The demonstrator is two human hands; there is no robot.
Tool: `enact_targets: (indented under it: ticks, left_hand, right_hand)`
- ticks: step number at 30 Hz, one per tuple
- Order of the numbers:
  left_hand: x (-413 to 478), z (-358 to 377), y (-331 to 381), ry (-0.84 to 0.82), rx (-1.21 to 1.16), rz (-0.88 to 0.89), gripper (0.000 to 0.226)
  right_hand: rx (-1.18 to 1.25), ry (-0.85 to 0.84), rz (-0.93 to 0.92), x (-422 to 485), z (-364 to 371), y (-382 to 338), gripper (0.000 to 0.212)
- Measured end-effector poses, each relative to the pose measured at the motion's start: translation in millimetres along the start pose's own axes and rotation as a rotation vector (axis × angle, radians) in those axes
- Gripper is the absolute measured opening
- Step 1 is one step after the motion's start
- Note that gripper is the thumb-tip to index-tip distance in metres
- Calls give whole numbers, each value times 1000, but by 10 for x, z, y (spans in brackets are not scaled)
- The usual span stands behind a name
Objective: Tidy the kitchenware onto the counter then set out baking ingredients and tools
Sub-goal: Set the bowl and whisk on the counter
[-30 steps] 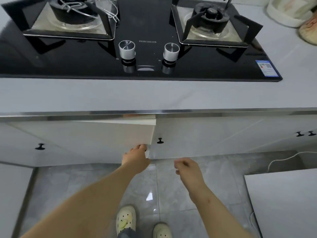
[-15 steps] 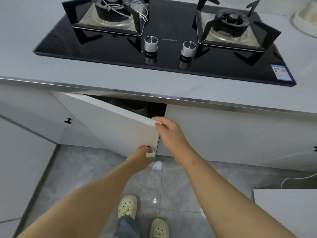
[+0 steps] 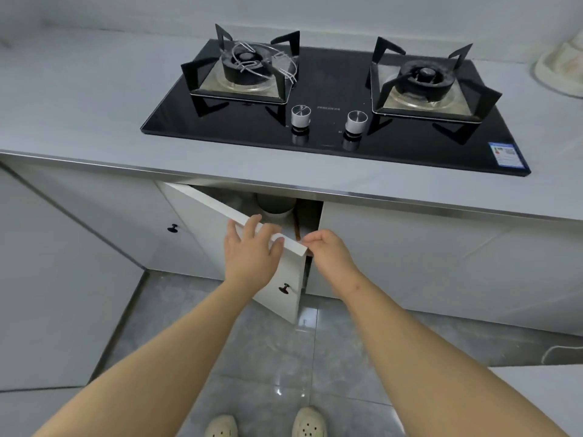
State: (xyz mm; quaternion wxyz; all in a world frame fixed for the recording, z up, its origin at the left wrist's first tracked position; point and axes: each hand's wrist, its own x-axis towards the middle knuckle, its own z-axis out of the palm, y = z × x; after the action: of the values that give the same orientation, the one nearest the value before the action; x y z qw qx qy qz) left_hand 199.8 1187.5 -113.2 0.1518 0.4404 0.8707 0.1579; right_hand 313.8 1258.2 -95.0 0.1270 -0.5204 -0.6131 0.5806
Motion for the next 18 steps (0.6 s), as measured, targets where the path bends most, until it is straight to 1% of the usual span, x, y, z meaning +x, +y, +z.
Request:
enact_targets:
  ticks: [2, 5, 7, 10, 11, 14, 16, 18]
  left_hand:
    - [-91, -74, -19, -38, 29, -33, 35]
    - [-249, -143, -89, -71, 91, -29, 35]
    - [-381, -219, -243, -72, 109, 13, 34]
    - [-561, -290, -600, -67, 133, 101, 30]
    - [-669, -378, -839, -58, 101, 134, 28]
    - [-797, -431, -1175, -46, -19, 239, 17]
    - [-934, -582, -1420, -14, -85, 216, 10]
    - [-1044, -712, -1610, 34, -151, 82, 4]
  right_hand:
    - [-10, -1, 7, -96, 79, 2, 13]
    - [-36, -14, 39, -285, 250, 66, 18]
    - [-47, -23, 68, -451, 421, 74, 21]
    - [8, -92, 132, -680, 683, 67, 21]
    - [24, -125, 156, -827, 874, -2, 22]
    - [2, -223, 214, -1015, 1123, 12, 20]
    - [-30, -234, 239, -1149, 1388, 16, 17]
    - [-54, -218, 259, -1240, 1583, 39, 17]
